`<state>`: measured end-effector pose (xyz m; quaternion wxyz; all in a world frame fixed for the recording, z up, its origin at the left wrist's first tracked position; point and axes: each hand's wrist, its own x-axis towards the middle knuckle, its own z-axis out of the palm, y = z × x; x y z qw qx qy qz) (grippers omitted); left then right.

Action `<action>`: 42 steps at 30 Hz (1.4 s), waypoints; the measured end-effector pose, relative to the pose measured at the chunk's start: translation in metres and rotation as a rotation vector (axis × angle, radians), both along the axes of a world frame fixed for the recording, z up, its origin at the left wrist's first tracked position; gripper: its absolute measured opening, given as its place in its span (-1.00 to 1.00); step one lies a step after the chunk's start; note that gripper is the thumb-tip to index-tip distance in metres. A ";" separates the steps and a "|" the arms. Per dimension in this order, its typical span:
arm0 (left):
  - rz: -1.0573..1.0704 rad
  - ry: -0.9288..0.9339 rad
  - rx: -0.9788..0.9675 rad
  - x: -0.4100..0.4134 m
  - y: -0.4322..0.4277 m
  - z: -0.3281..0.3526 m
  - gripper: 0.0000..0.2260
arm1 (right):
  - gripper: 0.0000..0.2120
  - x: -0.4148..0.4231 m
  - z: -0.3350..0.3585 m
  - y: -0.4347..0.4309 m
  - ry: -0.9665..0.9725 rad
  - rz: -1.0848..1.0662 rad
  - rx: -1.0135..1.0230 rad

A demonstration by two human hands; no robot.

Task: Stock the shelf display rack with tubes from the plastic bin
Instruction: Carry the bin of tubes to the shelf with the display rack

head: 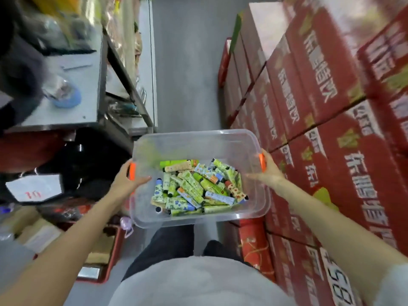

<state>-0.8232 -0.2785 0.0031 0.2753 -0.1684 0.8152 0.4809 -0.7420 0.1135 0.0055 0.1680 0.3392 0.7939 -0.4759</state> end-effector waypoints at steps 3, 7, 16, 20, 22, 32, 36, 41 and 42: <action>-0.035 0.010 -0.014 -0.073 0.017 0.005 -0.20 | -0.02 -0.067 0.010 0.018 0.009 -0.031 0.029; -0.017 0.020 -0.061 -0.176 0.055 0.019 -0.28 | -0.02 -0.153 0.022 0.042 -0.041 -0.103 0.110; 0.089 -0.020 -0.053 -0.401 0.134 -0.002 -0.29 | -0.50 -0.390 0.000 0.120 -0.119 -0.229 0.073; 0.162 -0.026 -0.036 -0.493 0.164 -0.006 -0.49 | -0.39 -0.496 -0.011 0.157 -0.150 -0.176 0.058; 0.191 -0.028 -0.042 -0.538 0.180 0.003 -0.56 | -0.40 -0.554 -0.008 0.171 -0.152 -0.156 0.051; 0.287 0.003 -0.021 -0.802 0.225 0.011 -0.73 | -0.47 -0.842 -0.009 0.217 -0.169 -0.067 0.091; 0.244 -0.003 -0.054 -0.917 0.242 0.016 -0.77 | -0.47 -0.939 -0.002 0.231 -0.187 -0.092 0.078; 0.251 0.046 -0.068 -1.060 0.274 0.041 -0.71 | -0.52 -1.052 0.020 0.253 -0.147 -0.138 0.044; 0.253 0.050 -0.059 -1.088 0.280 0.040 -0.78 | -0.53 -1.075 0.022 0.258 -0.143 -0.152 0.033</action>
